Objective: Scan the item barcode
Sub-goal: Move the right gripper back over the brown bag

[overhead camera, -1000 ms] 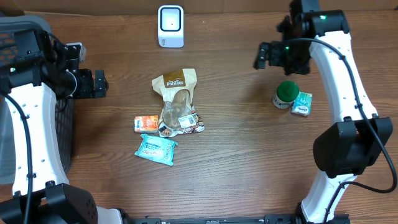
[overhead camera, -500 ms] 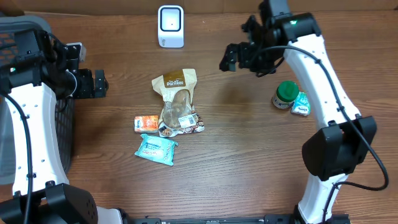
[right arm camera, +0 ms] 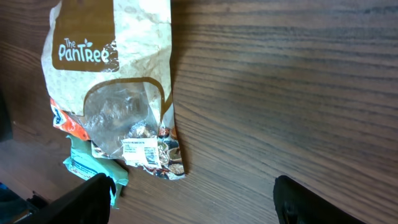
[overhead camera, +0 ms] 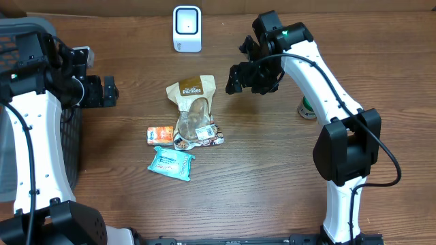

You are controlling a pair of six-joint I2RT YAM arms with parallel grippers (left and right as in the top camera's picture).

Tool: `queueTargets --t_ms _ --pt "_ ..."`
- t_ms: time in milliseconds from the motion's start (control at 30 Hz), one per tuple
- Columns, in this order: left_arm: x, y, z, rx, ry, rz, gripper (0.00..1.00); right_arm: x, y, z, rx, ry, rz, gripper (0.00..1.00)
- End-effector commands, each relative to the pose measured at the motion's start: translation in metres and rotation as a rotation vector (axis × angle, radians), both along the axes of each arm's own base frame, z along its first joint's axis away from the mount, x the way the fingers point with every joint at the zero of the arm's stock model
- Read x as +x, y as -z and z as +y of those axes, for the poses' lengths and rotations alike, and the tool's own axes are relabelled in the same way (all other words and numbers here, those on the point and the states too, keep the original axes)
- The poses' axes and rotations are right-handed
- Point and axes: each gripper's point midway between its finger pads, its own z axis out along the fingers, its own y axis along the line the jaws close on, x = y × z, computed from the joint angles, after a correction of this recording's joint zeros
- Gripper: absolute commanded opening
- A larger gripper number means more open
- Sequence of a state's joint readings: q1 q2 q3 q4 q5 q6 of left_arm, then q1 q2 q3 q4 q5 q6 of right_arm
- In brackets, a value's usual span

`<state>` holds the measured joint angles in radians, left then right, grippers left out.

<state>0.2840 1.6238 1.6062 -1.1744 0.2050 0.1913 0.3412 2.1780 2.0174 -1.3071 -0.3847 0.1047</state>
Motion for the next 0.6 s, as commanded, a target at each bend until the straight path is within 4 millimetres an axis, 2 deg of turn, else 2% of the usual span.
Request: queueTargets --t_ms 0,133,567 --pt "0.004 -0.004 0.003 0.014 0.013 -0.014 0.99 -0.003 0.005 0.0 -0.015 -0.004 0.015 0.81" --pt "0.004 -0.004 0.003 0.014 0.013 -0.014 1.0 -0.004 0.009 -0.009 -0.07 0.003 0.015 0.81" --pt "0.004 -0.004 0.003 0.015 0.012 -0.015 0.99 0.001 0.011 -0.015 -0.106 0.009 -0.007 0.82"
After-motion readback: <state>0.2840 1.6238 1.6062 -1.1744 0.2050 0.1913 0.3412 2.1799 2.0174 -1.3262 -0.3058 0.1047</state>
